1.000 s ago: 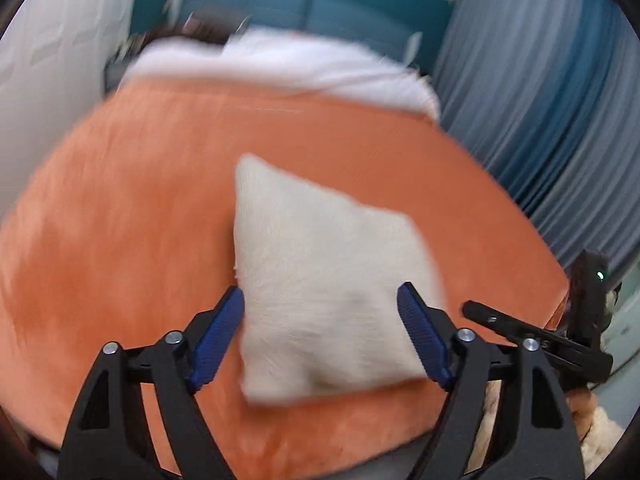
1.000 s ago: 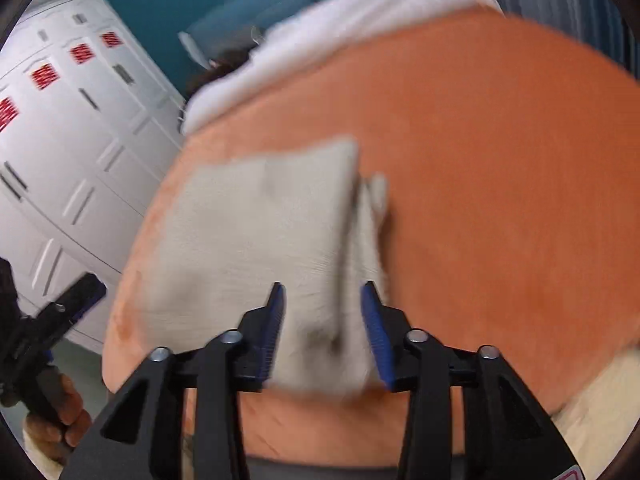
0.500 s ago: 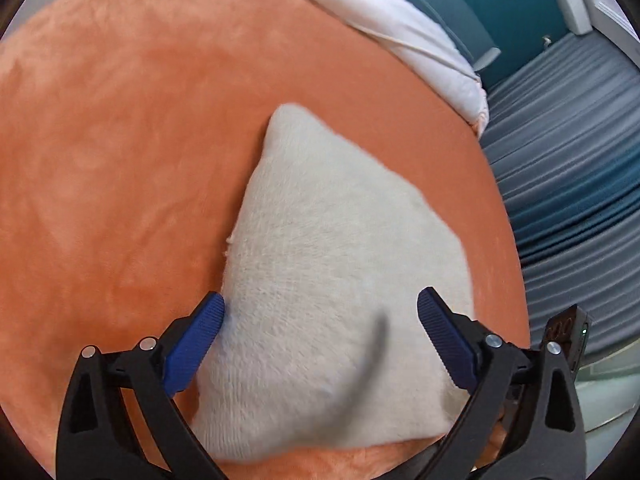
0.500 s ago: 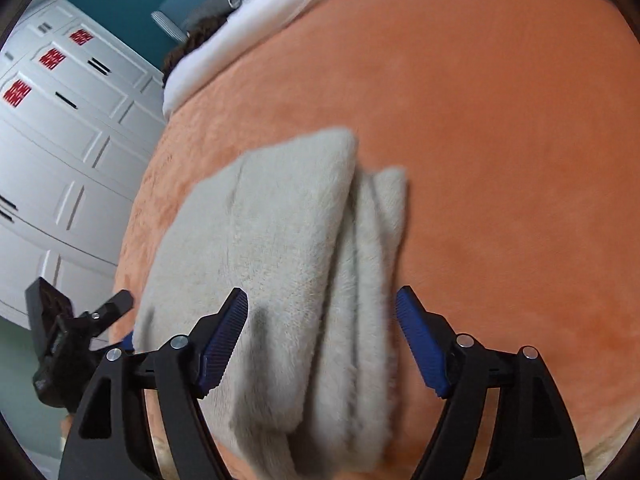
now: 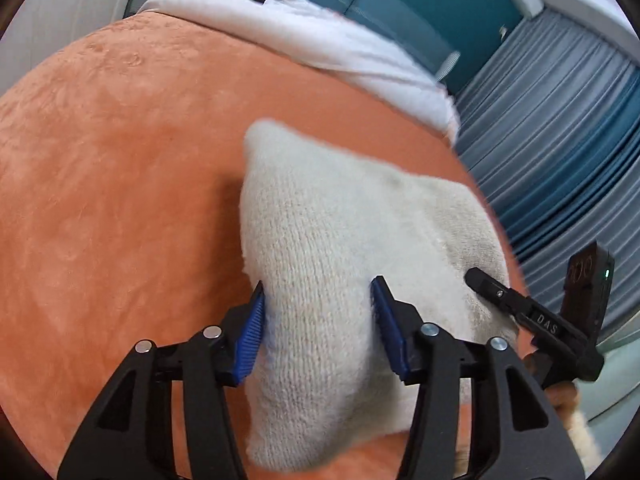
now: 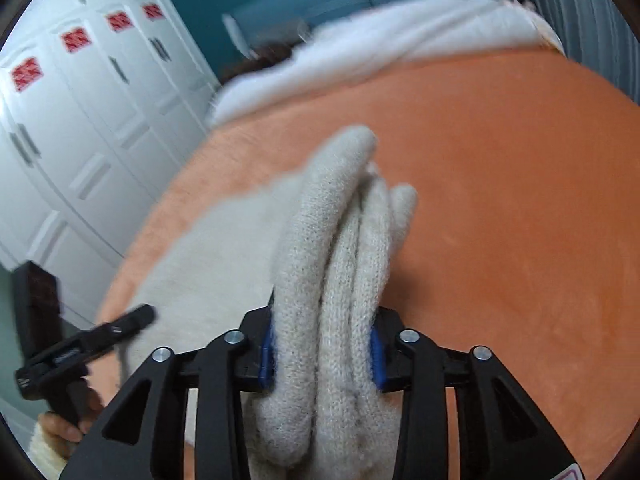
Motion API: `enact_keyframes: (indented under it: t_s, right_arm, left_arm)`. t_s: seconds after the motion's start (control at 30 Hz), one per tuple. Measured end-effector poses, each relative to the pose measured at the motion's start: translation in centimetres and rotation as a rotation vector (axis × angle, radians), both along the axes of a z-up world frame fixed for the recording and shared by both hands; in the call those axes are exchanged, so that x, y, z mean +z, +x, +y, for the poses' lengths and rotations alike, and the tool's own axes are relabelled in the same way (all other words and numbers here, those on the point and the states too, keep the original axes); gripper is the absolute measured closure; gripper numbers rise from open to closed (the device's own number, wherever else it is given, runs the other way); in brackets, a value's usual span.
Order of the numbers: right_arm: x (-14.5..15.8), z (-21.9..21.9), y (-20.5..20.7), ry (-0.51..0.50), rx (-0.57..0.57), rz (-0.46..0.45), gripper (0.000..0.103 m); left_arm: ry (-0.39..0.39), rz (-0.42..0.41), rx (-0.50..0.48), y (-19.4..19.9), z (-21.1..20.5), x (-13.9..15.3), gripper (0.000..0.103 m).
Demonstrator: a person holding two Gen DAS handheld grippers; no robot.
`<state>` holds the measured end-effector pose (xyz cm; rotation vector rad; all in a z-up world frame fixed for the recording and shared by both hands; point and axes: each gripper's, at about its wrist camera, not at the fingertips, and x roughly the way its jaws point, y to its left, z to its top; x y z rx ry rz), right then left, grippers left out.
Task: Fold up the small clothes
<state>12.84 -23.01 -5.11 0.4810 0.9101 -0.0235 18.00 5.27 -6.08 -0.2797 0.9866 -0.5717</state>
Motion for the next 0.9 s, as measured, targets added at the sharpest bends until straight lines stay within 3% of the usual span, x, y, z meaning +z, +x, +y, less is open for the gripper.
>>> enact_keyframes:
  t_s: [0.07, 0.17, 0.27, 0.37, 0.5, 0.6, 0.67, 0.7, 0.83, 0.9]
  right_arm:
    - [-4.2, -1.5, 0.5, -0.007, -0.065, 0.164, 0.068]
    - [-3.0, -2.9, -2.2, 0.132, -0.12, 0.075, 0.064]
    - [-0.5, -2.2, -4.8, 0.14, -0.11, 0.01, 0.058]
    - [0.1, -0.3, -6.8, 0.114, -0.055, -0.013, 0.058]
    - [-3.8, 1.7, -6.1, -0.006, -0.009, 0.153, 0.054]
    - [-2.8, 2.1, -5.9, 0.025, -0.015, 0.118, 0.052]
    - [-2.5, 2.2, -5.7, 0.058, -0.002, 0.108, 0.067]
    - [-2.3, 2.2, -5.4, 0.047, 0.005, 0.106, 0.09]
    - [0.4, 0.8, -6.0, 0.067, -0.033, 0.005, 0.091]
    - [-0.6, 0.8, -5.8, -0.004, -0.029, 0.043, 0.091]
  left_arm:
    - [0.093, 0.059, 0.02, 0.6, -0.8, -3.3, 0.052]
    - [-0.009, 0.078, 0.069, -0.4, 1.0, -2.7, 0.048]
    - [-0.018, 0.055, 0.079, -2.0, 2.3, -0.7, 0.042]
    - [0.064, 0.036, 0.068, -3.9, 1.3, 0.5, 0.04]
    - [0.22, 0.0, 0.024, -4.9, -2.0, 1.0, 0.039]
    - [0.281, 0.019, 0.008, -5.1, -3.3, 0.2, 0.039]
    - [0.297, 0.042, 0.005, -5.1, -3.6, -0.4, 0.039]
    - [0.304, 0.046, 0.009, -4.9, -3.7, -0.6, 0.039]
    - [0.343, 0.048, 0.018, -4.9, -3.8, -1.0, 0.039]
    - [0.367, 0.044, 0.022, -4.9, -3.8, -1.2, 0.039]
